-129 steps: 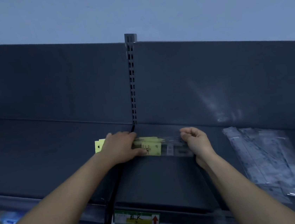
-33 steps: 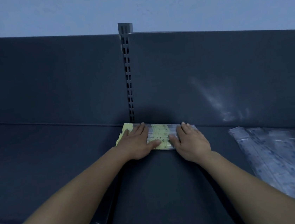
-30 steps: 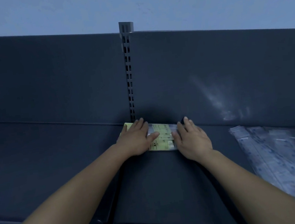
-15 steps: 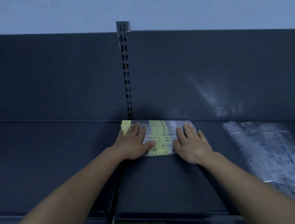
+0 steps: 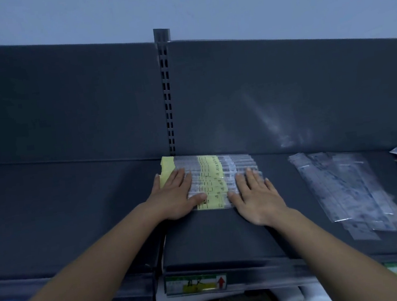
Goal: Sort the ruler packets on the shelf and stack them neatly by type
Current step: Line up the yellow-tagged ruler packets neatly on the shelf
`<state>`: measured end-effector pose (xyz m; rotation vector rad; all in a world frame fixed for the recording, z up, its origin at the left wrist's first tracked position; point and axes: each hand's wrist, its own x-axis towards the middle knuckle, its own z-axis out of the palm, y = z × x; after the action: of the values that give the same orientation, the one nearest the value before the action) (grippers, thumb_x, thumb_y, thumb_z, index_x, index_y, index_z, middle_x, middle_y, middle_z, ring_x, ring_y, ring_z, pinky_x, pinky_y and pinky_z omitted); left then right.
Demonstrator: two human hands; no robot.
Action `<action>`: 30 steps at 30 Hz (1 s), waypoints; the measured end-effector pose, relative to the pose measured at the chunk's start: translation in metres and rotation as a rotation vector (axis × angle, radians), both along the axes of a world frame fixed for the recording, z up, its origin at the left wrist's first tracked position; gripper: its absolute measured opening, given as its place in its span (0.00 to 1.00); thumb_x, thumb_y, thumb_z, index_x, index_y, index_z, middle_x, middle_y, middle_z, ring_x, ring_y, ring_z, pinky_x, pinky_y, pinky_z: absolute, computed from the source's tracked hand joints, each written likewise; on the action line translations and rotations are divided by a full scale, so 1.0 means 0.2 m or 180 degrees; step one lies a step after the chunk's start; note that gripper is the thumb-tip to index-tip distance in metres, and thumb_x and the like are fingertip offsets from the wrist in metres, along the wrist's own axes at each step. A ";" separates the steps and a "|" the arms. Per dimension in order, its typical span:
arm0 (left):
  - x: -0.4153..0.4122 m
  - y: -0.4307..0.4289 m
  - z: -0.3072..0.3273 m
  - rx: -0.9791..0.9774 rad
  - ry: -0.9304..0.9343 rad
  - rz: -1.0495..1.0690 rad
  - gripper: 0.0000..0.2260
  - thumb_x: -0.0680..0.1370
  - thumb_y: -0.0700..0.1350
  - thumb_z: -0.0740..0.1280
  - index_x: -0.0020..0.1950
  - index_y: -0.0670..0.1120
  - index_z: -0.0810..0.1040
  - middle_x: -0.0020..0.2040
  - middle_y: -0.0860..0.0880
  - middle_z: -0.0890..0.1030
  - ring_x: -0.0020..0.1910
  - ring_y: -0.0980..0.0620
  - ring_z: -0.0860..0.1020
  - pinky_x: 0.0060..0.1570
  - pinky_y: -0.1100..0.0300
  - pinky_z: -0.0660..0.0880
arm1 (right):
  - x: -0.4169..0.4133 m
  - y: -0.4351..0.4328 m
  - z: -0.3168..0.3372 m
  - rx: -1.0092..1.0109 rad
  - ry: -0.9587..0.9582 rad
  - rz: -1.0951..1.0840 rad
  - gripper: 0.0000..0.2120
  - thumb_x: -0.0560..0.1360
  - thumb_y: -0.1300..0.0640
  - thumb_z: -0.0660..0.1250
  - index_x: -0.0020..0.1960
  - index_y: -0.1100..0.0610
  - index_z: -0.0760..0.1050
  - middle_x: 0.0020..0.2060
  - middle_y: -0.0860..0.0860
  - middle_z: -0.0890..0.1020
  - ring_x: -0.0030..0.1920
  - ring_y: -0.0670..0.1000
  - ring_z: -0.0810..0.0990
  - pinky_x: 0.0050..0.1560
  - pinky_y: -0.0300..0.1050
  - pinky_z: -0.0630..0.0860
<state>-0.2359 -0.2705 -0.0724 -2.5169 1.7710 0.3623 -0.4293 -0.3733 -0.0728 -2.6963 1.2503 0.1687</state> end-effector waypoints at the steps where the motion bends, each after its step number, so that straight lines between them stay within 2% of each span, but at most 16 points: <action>1: -0.01 0.01 0.00 0.0004 0.0010 -0.0023 0.38 0.77 0.69 0.44 0.78 0.49 0.37 0.78 0.50 0.34 0.76 0.54 0.33 0.72 0.43 0.32 | -0.01 0.01 0.00 0.0002 -0.0031 -0.0018 0.32 0.81 0.39 0.38 0.79 0.53 0.37 0.77 0.54 0.36 0.77 0.52 0.34 0.76 0.52 0.36; 7: -0.06 0.10 0.00 -0.0055 0.0159 -0.0046 0.38 0.77 0.69 0.45 0.78 0.49 0.37 0.77 0.49 0.33 0.76 0.53 0.34 0.75 0.46 0.37 | -0.07 0.08 0.00 -0.0011 -0.0048 0.0011 0.32 0.81 0.39 0.39 0.79 0.54 0.37 0.77 0.55 0.37 0.77 0.52 0.34 0.76 0.51 0.36; 18: -0.15 0.23 0.01 0.0086 0.0107 0.0086 0.38 0.76 0.71 0.45 0.78 0.52 0.37 0.78 0.50 0.34 0.76 0.53 0.34 0.73 0.41 0.33 | -0.17 0.18 0.03 0.0054 -0.0078 0.0166 0.32 0.81 0.38 0.40 0.79 0.52 0.38 0.77 0.53 0.36 0.77 0.50 0.34 0.74 0.55 0.33; 22: -0.13 0.17 0.04 -0.0239 0.0228 0.0170 0.35 0.78 0.67 0.46 0.79 0.51 0.40 0.79 0.49 0.37 0.77 0.52 0.37 0.74 0.43 0.36 | -0.14 0.14 0.09 -0.0120 -0.0388 0.0131 0.31 0.82 0.40 0.41 0.79 0.53 0.40 0.78 0.52 0.40 0.78 0.49 0.37 0.75 0.55 0.35; 26: -0.07 0.05 0.07 -0.0345 0.0090 0.0218 0.34 0.80 0.65 0.48 0.79 0.48 0.44 0.79 0.48 0.41 0.78 0.52 0.40 0.75 0.44 0.39 | -0.05 0.04 0.11 -0.0009 -0.0302 0.0060 0.31 0.82 0.40 0.41 0.79 0.55 0.41 0.79 0.52 0.41 0.78 0.49 0.38 0.75 0.55 0.37; 30: -0.02 -0.09 0.11 -0.0339 0.0010 0.0150 0.36 0.79 0.66 0.47 0.79 0.46 0.43 0.79 0.49 0.40 0.78 0.52 0.40 0.75 0.45 0.39 | 0.05 -0.09 0.11 0.0082 -0.0174 -0.0018 0.34 0.80 0.36 0.39 0.79 0.55 0.40 0.78 0.52 0.40 0.78 0.50 0.37 0.75 0.56 0.37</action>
<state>-0.2407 -0.2891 -0.0514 -2.6351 1.7806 0.2813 -0.4190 -0.3914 -0.0513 -2.6567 1.2314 0.1087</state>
